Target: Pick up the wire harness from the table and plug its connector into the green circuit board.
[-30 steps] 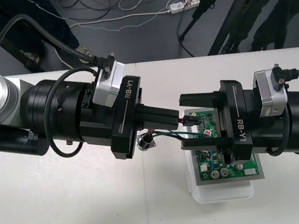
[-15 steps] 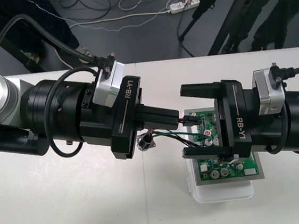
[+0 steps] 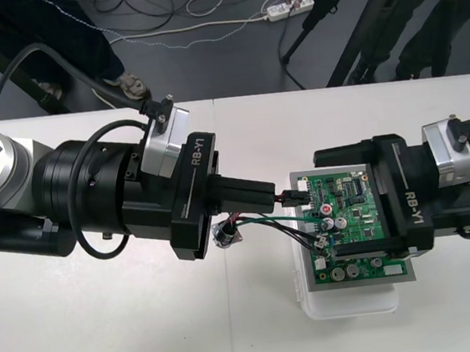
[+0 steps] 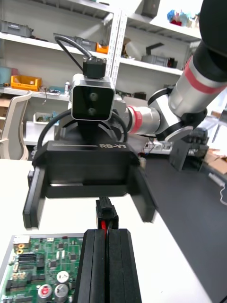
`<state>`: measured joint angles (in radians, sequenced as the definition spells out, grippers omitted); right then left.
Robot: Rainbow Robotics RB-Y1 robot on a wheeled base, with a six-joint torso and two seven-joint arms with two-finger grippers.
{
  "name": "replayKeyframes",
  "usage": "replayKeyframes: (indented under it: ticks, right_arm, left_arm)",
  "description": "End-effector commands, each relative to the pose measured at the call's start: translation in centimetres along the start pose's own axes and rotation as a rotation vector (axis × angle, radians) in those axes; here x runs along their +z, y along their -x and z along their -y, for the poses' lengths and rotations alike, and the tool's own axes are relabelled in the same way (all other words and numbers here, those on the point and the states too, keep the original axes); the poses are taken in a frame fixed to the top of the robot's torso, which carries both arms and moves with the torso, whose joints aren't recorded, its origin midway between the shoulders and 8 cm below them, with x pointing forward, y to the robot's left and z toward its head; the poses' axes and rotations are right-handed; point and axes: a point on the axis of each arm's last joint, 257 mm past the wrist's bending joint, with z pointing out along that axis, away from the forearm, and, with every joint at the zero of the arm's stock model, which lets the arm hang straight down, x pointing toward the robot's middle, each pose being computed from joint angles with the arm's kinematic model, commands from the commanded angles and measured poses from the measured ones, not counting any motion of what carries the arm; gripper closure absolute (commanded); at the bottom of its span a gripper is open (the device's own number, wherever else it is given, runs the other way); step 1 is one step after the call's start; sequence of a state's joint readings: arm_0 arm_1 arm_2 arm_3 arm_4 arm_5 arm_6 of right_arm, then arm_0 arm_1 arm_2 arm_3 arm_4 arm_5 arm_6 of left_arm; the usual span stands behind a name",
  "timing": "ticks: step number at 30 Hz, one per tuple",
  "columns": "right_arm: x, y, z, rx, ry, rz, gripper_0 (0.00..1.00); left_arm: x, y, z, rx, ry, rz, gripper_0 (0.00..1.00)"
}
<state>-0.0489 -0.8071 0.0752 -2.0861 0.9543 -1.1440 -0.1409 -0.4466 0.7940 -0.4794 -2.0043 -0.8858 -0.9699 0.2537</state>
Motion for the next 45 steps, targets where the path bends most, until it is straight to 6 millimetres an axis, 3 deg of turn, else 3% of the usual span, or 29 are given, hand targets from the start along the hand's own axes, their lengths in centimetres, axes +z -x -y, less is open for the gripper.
replayKeyframes:
  ticks: [1,11,25,34,45]
  right_arm:
    - [-3.2,0.1,1.0,-0.024,0.001,-0.084,0.00]
    - [-7.5,-2.5,0.6,0.019,0.025,-0.292,0.00]
    - [-12.8,-6.0,-0.6,0.136,-0.003,-0.587,0.00]
    - [-16.3,-8.8,0.7,0.126,-0.112,-0.828,0.00]
    - [-20.3,-13.9,0.0,0.136,-0.161,-1.072,0.00]
  left_arm:
    - [-1.6,0.0,-0.8,0.049,0.063,0.022,1.00]
    - [-4.2,-2.6,-0.4,0.065,0.023,0.025,1.00]
    - [-5.5,-7.8,-0.3,0.098,-0.021,0.087,1.00]
    - [-5.7,-12.1,-0.4,0.122,-0.013,0.086,1.00]
    - [-4.0,-16.5,-0.7,0.173,0.009,0.088,1.00]
